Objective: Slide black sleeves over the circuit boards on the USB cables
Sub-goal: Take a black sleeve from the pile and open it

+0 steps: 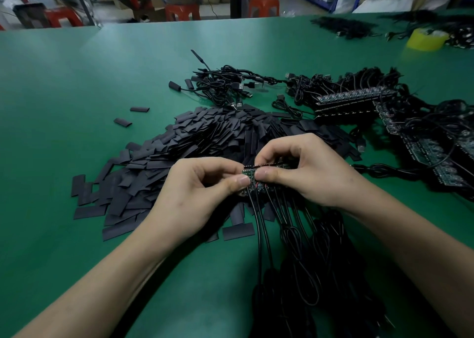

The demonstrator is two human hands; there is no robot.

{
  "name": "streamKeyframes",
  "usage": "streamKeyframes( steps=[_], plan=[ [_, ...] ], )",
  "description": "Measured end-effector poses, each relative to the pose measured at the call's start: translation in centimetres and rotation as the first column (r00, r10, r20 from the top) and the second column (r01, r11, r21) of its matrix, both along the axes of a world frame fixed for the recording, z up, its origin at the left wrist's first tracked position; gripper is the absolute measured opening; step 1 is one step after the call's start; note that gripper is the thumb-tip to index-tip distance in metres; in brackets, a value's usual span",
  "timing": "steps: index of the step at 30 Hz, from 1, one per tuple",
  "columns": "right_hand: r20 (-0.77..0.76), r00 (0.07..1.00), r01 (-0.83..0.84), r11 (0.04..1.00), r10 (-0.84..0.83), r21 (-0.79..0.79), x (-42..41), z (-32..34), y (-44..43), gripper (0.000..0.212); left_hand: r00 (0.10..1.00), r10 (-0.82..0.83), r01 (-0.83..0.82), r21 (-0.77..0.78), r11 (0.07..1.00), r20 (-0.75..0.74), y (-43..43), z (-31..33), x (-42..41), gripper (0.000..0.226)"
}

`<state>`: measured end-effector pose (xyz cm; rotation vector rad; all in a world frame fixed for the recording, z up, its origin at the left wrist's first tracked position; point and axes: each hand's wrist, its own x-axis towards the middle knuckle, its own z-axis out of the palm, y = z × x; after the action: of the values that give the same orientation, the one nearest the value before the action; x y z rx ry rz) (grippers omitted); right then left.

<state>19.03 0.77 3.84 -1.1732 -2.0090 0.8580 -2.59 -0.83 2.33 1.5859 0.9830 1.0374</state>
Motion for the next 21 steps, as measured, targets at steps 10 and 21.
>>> streamKeyframes(
  steps=[10,21],
  plan=[
    [-0.130,0.983,-0.138,0.988,0.128,-0.075,0.46,-0.44,0.53,0.011,0.998,-0.031,0.039,-0.122,0.992,0.063,0.23,0.44,0.03,0.014],
    [-0.250,0.956,-0.196,0.970,0.156,-0.144,0.53,-0.22,0.54,0.008,0.986,-0.062,0.091,-0.186,0.978,0.156,0.23,0.67,0.22,0.016]
  ],
)
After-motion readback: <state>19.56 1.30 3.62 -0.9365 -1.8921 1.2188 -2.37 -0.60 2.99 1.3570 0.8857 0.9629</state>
